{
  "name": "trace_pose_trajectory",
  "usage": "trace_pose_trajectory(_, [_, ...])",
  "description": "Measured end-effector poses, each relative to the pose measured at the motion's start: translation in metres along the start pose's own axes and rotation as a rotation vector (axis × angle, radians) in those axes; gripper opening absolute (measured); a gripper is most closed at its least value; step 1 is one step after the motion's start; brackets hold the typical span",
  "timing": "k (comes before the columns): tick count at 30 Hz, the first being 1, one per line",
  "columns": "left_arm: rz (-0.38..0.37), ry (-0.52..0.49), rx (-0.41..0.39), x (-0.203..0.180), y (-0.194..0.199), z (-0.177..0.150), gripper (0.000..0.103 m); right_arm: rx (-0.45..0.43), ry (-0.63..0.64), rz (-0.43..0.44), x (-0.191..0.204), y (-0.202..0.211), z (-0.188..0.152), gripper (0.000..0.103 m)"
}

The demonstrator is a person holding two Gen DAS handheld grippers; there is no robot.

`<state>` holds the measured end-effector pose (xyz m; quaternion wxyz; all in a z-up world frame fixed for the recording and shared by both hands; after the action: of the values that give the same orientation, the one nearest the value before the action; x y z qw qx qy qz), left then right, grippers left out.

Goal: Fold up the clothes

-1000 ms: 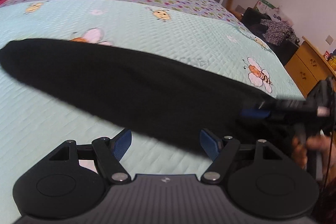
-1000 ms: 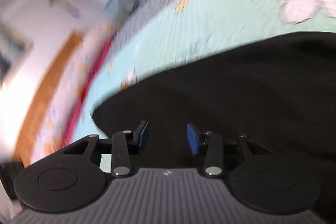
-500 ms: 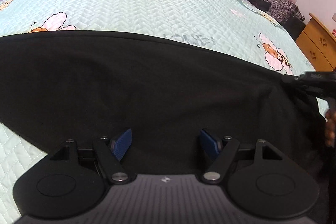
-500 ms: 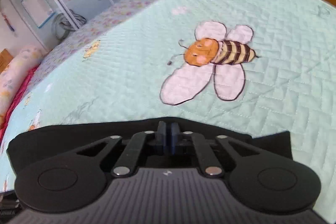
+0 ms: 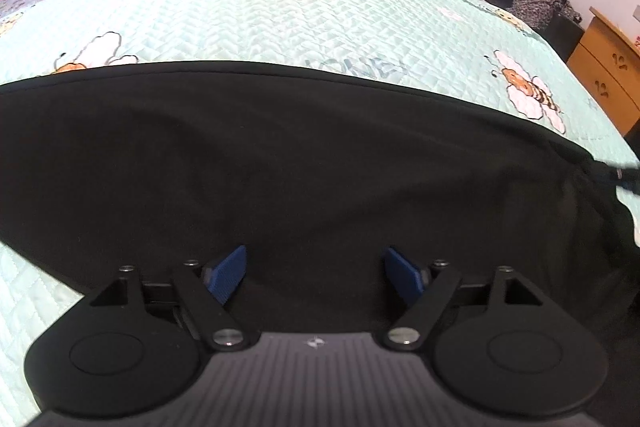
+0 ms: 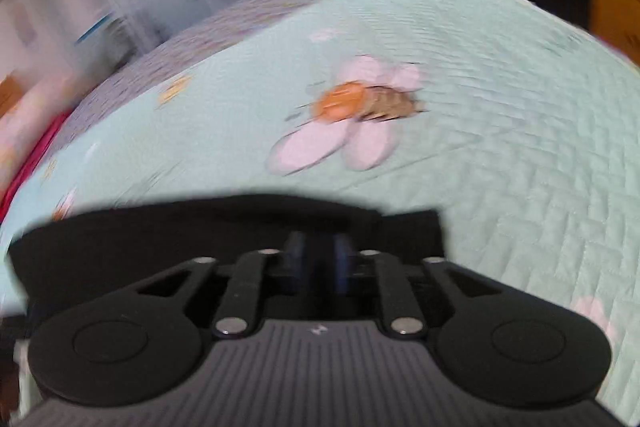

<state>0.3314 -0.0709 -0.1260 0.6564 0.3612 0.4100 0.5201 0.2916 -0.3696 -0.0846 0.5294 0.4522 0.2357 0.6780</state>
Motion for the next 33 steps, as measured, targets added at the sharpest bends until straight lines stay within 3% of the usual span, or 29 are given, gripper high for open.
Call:
trace_pose_trajectory(2, [0.002,-0.001,-0.001,-0.003,-0.002,0.000,0.093,0.083,0.022,0.019,0.009,-0.009,-0.018,0.033])
trace_pose_trajectory(3, [0.003,-0.001,-0.002,-0.005,-0.003,0.000,0.094,0.087,0.035,-0.016,0.004,-0.012,-0.020,0.029])
trace_pose_trajectory(5, [0.029,-0.017,-0.006,-0.009,-0.005,-0.001,0.097,0.058,0.027,-0.108,-0.014,-0.013,-0.012,0.000])
trace_pose_trajectory(6, [0.042,-0.025,-0.010,-0.011,-0.006,-0.002,0.097,0.032,-0.007,-0.152,-0.026,-0.012,-0.004,0.000])
trace_pose_trajectory(8, [0.049,-0.031,-0.017,-0.011,-0.006,-0.003,0.097,-0.020,-0.079,-0.125,-0.034,0.001,0.003,0.000])
trace_pose_trajectory(9, [0.044,-0.031,-0.019,-0.010,-0.005,-0.003,0.097,-0.046,-0.116,-0.104,-0.038,0.008,0.005,0.006])
trace_pose_trajectory(10, [0.036,-0.030,-0.020,-0.009,-0.005,-0.003,0.097,-0.074,-0.120,-0.111,-0.038,0.016,0.005,0.018])
trace_pose_trajectory(12, [0.019,-0.024,-0.023,-0.008,-0.005,-0.002,0.097,-0.111,-0.120,-0.095,-0.036,0.029,-0.006,0.027])
trace_pose_trajectory(16, [0.004,0.007,-0.029,-0.006,-0.001,-0.003,0.097,-0.090,-0.134,0.086,-0.020,0.047,-0.039,0.030])
trace_pose_trajectory(20, [-0.025,0.073,-0.029,-0.006,0.017,-0.015,0.096,-0.070,-0.125,0.161,-0.006,0.061,-0.079,0.030])
trace_pose_trajectory(23, [-0.064,0.063,-0.034,-0.008,0.038,-0.035,0.095,-0.074,-0.136,0.232,-0.003,0.077,-0.106,0.038])
trace_pose_trajectory(25, [-0.087,0.058,-0.032,-0.008,0.051,-0.051,0.095,-0.083,-0.139,0.271,-0.002,0.089,-0.123,0.049])
trace_pose_trajectory(30, [-0.169,0.066,-0.001,-0.013,0.080,-0.095,0.095,-0.084,-0.099,0.387,0.019,0.108,-0.157,0.051])
trace_pose_trajectory(33, [-0.172,0.016,-0.026,-0.020,0.102,-0.124,0.095,-0.045,-0.029,0.424,0.045,0.111,-0.180,0.051])
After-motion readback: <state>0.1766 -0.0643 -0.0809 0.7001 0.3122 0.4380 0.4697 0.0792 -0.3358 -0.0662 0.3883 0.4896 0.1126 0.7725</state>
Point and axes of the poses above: each gripper's, at about its wrist camera, not at the fingertips, and y roughly against the way its jaws point, x to its left, z to its top, the point moved 10 cm from there along -y, roughly the way its jaws point, and after that the axes turned 13 degrees about x, right-handed, at the moved point
